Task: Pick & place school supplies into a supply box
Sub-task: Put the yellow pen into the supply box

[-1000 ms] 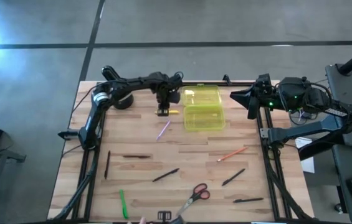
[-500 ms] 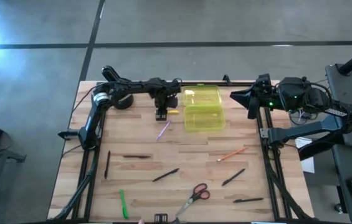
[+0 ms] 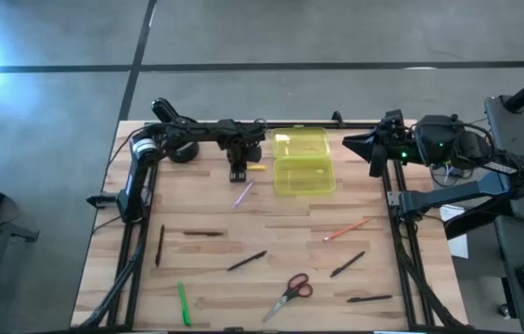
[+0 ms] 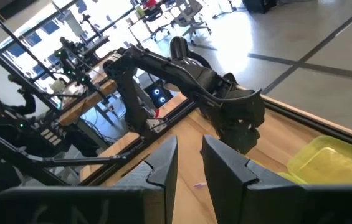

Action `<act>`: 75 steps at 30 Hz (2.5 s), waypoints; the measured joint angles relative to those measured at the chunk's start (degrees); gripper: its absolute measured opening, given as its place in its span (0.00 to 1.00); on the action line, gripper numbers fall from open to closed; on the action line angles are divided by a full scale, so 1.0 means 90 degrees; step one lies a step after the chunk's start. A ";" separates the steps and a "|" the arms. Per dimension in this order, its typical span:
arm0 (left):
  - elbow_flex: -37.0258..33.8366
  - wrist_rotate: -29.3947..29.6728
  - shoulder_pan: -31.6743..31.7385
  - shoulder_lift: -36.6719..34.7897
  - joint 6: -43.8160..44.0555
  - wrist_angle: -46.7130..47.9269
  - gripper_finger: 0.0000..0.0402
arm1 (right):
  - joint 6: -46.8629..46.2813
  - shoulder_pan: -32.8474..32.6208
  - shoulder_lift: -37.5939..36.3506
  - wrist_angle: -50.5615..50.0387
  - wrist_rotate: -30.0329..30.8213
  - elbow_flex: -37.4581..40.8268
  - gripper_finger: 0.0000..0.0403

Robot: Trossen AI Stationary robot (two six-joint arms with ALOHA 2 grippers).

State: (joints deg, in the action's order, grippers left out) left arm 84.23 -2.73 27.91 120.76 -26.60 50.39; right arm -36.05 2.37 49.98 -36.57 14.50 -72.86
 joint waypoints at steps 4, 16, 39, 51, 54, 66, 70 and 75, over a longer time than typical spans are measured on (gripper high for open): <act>0.0061 -0.0019 -0.0065 -0.0003 0.0001 0.0135 0.03 | 0.0000 0.0000 0.0000 0.0071 0.0000 0.0001 0.17; 0.0646 -0.0292 -0.0071 -0.0143 -0.0009 0.0361 0.03 | -0.0002 0.0000 0.0002 0.0150 -0.0118 -0.0001 0.17; 0.0593 -0.0278 -0.0004 -0.0873 -0.0074 0.0857 0.02 | 0.0046 -0.0044 0.0005 0.0140 -0.0185 -0.0001 0.17; 0.0600 -0.0559 0.0009 -0.2263 0.1129 0.0219 0.02 | 0.0385 -0.0041 0.0216 0.0152 -0.0165 0.0012 0.17; 0.0600 -0.0775 0.0006 -0.2676 0.1688 -0.0136 0.02 | 0.0477 -0.0041 0.0355 0.0161 -0.0159 0.0014 0.17; 0.0602 -0.1099 -0.0430 -0.3756 0.3767 -0.2147 0.02 | 0.1632 -0.0041 0.1094 0.1602 -0.0628 0.0016 0.23; 0.0602 -0.1099 -0.0785 -0.3828 0.3999 -0.2739 0.02 | 0.1852 -0.0035 0.1325 0.1992 -0.0648 0.0016 0.33; 0.0602 -0.1097 -0.1221 -0.3840 0.3994 -0.3239 0.02 | 0.1910 -0.0025 0.1643 0.2245 -0.0626 0.0016 0.41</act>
State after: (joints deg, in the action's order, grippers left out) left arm 89.65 -12.60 16.92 86.19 9.34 21.24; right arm -18.86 2.15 64.76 -16.36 8.87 -72.71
